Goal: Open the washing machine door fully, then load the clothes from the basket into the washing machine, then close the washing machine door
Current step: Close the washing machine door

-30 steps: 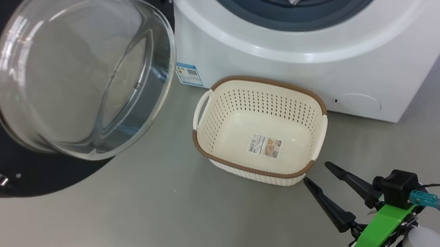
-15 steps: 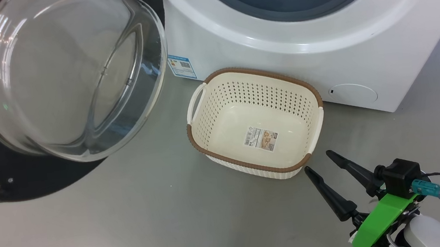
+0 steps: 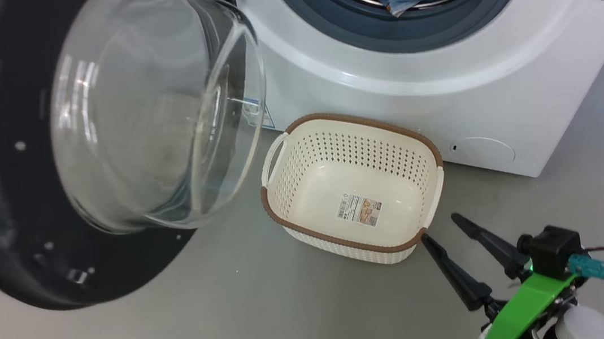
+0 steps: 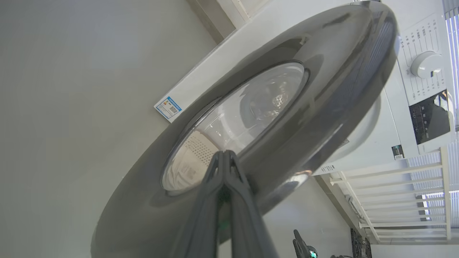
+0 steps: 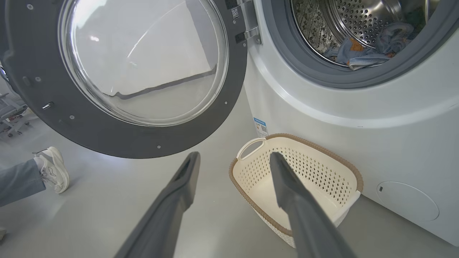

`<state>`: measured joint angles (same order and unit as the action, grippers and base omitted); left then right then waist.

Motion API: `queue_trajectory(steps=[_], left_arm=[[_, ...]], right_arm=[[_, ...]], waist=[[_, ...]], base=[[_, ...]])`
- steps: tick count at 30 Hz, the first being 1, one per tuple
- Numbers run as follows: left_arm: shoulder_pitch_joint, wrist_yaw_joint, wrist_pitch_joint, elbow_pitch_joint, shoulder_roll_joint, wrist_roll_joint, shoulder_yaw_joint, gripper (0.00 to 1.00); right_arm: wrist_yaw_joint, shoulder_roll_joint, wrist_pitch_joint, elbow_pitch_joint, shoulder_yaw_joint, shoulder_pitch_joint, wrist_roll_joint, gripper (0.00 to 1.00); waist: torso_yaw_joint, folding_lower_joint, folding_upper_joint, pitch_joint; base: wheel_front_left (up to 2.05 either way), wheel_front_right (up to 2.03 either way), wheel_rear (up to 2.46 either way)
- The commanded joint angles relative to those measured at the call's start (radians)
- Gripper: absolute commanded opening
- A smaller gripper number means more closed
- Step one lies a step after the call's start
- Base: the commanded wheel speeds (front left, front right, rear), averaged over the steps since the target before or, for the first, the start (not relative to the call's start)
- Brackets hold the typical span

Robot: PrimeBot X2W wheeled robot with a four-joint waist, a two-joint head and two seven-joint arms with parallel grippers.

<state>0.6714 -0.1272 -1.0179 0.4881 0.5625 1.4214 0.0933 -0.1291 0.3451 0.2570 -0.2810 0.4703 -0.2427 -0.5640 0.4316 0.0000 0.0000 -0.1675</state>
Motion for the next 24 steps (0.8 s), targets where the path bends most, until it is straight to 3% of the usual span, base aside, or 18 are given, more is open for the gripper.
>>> queue_trajectory(steps=[1, 10, 24], left_arm=[[-0.013, -0.003, -0.033, -0.062, 0.062, 0.019, 0.022, 0.00], [-0.138, -0.003, -0.173, -0.318, 0.052, 0.132, 0.001, 0.00], [-0.154, -0.003, -0.231, -0.535, -0.052, 0.186, -0.072, 0.00]], right_arm=[[-0.002, -0.006, 0.005, 0.021, 0.012, 0.025, 0.004, 1.00], [-0.002, -0.017, 0.005, 0.030, -0.008, 0.055, 0.009, 1.00], [-0.002, -0.033, 0.005, 0.039, -0.044, 0.083, 0.016, 1.00]], waist=[[0.003, 0.0000, 0.0000, 0.013], [-0.009, 0.0000, 0.0000, 0.041], [-0.107, 0.0000, 0.0000, 0.058]], base=[[0.00, 0.00, 0.00], [0.00, 0.00, 0.00], [0.00, 0.00, 0.00]])
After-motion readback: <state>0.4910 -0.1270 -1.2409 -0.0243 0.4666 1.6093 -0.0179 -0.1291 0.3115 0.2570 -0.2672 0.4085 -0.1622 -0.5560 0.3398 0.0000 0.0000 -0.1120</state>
